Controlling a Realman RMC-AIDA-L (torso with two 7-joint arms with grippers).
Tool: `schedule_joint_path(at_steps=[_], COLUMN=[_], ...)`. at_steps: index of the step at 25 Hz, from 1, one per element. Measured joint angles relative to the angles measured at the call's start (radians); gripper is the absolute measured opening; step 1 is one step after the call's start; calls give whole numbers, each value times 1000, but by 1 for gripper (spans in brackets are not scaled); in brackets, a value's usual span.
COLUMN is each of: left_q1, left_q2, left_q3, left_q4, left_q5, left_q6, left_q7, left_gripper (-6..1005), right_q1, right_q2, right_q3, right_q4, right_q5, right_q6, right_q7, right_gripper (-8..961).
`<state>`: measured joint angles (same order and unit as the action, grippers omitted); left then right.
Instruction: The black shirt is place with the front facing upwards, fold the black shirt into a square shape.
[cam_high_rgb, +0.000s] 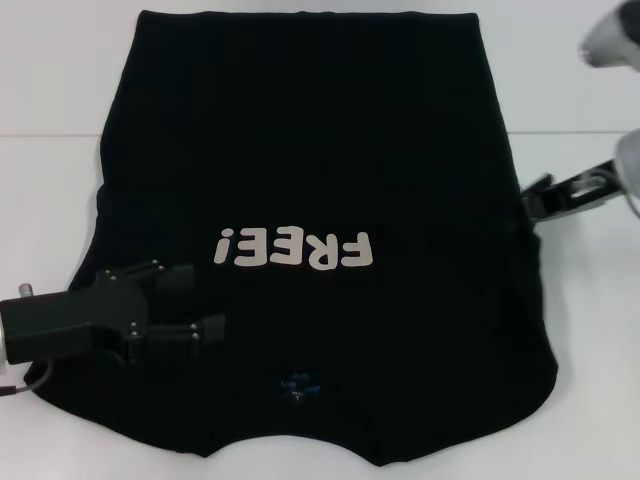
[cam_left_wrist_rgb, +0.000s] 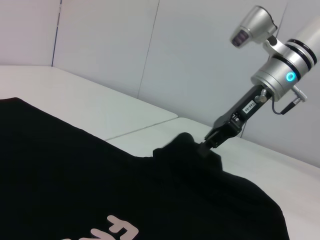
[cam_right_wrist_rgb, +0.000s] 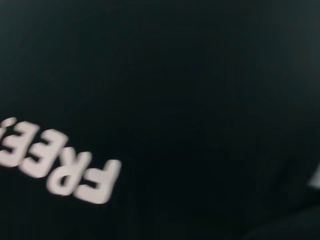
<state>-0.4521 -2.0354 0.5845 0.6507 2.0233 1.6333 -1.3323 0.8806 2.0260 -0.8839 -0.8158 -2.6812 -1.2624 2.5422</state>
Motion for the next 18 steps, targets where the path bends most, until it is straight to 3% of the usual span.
schedule_joint_path(at_steps=[8,13,18], left_q1=[4,6,5], left_q2=[0,0,0], left_q3=[-1,-6,-45], left_q4=[-3,-5,-6], left_q5=[-5,-10,-11], left_q6=[-2,-3,0], left_q7=[-9,-12,-24], left_gripper=[933,933,933], right_q1=[63,68,53], right_q2=[51,59,49], right_q3=[-129,-135,-120], right_q4=[9,17,37], right_q5=[-8,11,117], right_q6=[31,55,50], right_q7=[-3,-5,-64], right_gripper=[24,24,44])
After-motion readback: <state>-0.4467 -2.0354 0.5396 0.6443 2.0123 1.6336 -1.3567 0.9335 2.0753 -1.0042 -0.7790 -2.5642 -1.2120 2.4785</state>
